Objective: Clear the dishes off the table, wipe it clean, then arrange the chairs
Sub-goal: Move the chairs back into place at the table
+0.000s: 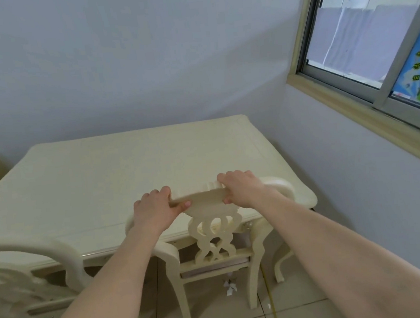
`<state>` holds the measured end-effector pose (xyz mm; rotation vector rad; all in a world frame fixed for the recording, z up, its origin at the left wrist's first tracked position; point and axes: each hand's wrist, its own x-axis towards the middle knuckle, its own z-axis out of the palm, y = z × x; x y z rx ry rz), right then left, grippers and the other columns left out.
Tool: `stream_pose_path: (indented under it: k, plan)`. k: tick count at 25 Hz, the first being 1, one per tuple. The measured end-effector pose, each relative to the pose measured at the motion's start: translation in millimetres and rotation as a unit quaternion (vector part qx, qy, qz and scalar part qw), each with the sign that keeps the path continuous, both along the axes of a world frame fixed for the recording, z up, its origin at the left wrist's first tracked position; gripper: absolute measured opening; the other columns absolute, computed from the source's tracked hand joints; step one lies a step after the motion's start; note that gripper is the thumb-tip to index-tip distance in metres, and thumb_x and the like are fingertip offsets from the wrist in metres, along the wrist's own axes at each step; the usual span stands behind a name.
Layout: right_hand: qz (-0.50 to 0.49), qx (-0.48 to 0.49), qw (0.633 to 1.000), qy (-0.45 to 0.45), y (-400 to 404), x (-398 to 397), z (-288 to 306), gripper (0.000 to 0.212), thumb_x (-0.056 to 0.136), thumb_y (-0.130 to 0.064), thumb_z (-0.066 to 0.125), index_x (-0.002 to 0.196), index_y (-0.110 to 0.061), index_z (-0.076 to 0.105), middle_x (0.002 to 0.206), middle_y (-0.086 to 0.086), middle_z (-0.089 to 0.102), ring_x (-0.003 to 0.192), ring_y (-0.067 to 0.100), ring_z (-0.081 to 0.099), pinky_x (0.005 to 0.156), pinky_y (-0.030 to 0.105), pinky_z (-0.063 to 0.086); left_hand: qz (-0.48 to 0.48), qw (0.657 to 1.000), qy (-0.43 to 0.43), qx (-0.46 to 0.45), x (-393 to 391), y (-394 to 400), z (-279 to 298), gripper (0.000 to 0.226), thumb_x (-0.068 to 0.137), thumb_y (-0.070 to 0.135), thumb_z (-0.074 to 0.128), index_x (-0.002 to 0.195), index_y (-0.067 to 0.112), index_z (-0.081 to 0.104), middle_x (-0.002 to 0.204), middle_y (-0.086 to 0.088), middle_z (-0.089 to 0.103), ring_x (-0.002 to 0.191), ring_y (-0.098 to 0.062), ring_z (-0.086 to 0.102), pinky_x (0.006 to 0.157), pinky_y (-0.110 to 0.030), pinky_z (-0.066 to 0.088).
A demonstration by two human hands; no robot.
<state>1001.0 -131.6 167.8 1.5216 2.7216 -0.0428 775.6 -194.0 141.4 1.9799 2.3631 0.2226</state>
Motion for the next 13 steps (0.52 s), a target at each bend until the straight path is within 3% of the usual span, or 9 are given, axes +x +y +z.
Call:
stream_pose_path:
  k: [3,9,11,13]
  plan:
    - [-0.023,0.091,0.996,0.002,-6.3,-3.8,-11.0,0.036,0.083,-0.035,0.066,0.108,-0.020,0.043,0.101,0.000,0.054,0.097,0.024,0.051,0.081,0.037,0.034,0.003,1.000,0.018,0.024,5.2,-1.6,0.8,0.064,0.076,0.081,0.034,0.098,0.021,0.045,0.097,-0.002,0.059,0.095,-0.026,0.054,0.083,-0.041,0.044]
    - [-0.060,0.112,0.992,0.007,-5.2,8.8,-14.3,0.043,0.079,-0.036,0.071,0.109,-0.020,0.044,0.102,0.000,0.054,0.098,0.024,0.052,0.086,0.037,0.038,0.028,0.999,0.018,0.014,29.0,-2.0,1.1,0.065,0.080,0.076,0.034,0.109,0.020,0.048,0.104,-0.004,0.059,0.101,-0.027,0.054,0.089,-0.045,0.043]
    - [-0.074,0.109,0.991,0.010,-7.9,6.1,-16.0,0.045,0.077,-0.034,0.072,0.109,-0.018,0.044,0.104,0.002,0.055,0.101,0.025,0.052,0.091,0.038,0.039,0.022,0.999,0.012,0.024,31.5,-9.7,-0.2,0.050,0.089,0.063,0.037,0.114,0.021,0.046,0.109,-0.005,0.057,0.106,-0.028,0.052,0.099,-0.049,0.038]
    - [-0.105,0.093,0.990,0.002,-8.8,1.4,-13.4,0.044,0.078,-0.030,0.071,0.110,-0.017,0.045,0.106,0.004,0.055,0.103,0.026,0.052,0.095,0.040,0.038,0.004,0.998,-0.035,0.054,27.1,-21.5,-0.8,0.027,0.097,0.037,0.041,0.119,0.022,0.044,0.115,-0.005,0.054,0.112,-0.028,0.049,0.104,-0.050,0.034]
